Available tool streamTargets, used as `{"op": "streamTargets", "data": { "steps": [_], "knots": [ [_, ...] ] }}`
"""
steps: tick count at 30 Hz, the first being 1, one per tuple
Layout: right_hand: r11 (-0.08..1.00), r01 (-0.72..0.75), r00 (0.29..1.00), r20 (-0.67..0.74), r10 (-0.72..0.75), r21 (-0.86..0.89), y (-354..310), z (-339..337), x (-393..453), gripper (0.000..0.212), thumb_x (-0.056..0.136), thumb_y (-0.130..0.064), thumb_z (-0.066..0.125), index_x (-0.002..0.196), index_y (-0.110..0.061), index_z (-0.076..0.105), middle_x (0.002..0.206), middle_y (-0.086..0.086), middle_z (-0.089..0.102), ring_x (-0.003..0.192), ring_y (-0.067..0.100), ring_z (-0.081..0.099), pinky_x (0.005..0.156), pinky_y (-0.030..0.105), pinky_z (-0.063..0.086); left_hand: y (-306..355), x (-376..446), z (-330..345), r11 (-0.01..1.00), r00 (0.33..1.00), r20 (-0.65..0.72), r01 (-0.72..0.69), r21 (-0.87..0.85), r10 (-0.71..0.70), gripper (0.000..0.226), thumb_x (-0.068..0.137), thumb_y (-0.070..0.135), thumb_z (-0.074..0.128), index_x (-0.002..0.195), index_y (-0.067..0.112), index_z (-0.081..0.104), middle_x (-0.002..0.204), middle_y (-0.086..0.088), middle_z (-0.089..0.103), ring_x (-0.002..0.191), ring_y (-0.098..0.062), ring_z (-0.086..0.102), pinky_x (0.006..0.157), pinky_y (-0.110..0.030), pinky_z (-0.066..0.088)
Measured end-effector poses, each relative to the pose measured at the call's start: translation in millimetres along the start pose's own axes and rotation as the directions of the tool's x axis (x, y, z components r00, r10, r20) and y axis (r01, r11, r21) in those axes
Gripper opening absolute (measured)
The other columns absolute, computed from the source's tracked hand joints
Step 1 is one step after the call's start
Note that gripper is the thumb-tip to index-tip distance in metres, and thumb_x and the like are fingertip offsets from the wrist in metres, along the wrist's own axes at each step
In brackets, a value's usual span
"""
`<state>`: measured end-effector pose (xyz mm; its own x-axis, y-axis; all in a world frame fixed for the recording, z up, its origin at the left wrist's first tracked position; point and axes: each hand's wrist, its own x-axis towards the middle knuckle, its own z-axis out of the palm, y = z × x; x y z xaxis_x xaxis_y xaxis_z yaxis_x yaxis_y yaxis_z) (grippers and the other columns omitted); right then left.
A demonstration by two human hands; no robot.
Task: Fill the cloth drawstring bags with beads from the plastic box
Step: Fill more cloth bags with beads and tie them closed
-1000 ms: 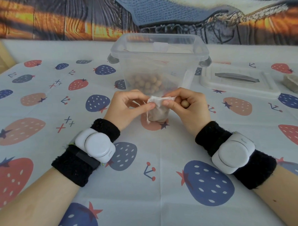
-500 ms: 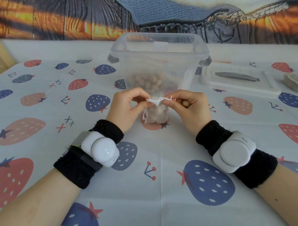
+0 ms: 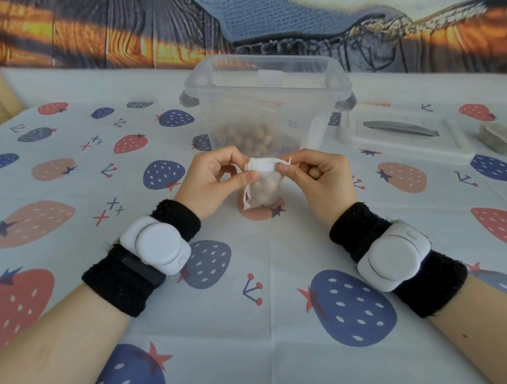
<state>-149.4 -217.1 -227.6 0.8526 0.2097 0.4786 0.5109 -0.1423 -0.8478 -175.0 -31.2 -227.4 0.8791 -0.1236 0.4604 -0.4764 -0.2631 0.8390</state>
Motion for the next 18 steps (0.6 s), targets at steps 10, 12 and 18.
{"op": "streamTargets", "data": {
  "steps": [10,12,18],
  "knots": [
    [1.000,-0.020,0.999,0.035,0.021,-0.010,3.5,1.7,0.6,0.008,0.082,-0.007,0.068,0.074,-0.010,0.069,0.054,0.018,0.040,0.054,0.017,0.027,0.053,0.022,0.026,0.4,-0.4,5.6,1.000,0.998,0.052,0.015,0.016,-0.016,0.020,0.081,0.008,0.061,0.071,0.018,0.048,0.064,0.018,0.051,0.063,0.001,0.046,0.066,-0.012,0.037],
    [1.000,-0.014,0.999,0.031,0.014,-0.005,3.1,1.1,0.6,0.010,0.082,-0.006,0.068,0.074,-0.013,0.068,0.055,0.011,0.039,0.051,0.012,0.025,0.051,0.017,0.025,1.1,-0.5,6.2,0.999,0.998,0.053,0.013,0.031,-0.014,0.021,0.081,0.008,0.061,0.070,0.018,0.047,0.063,0.019,0.050,0.062,0.002,0.043,0.066,-0.012,0.037],
    [0.999,-0.016,1.000,-0.008,0.016,0.035,1.6,1.5,0.5,0.014,0.081,-0.005,0.069,0.075,-0.017,0.068,0.057,0.013,0.040,0.053,0.017,0.026,0.053,0.018,0.028,-0.1,-2.0,4.6,0.998,0.999,0.040,0.007,0.063,-0.010,0.020,0.074,0.020,0.073,0.070,0.020,0.054,0.065,0.019,0.054,0.065,-0.003,0.046,0.069,-0.017,0.041]
  ]
}}
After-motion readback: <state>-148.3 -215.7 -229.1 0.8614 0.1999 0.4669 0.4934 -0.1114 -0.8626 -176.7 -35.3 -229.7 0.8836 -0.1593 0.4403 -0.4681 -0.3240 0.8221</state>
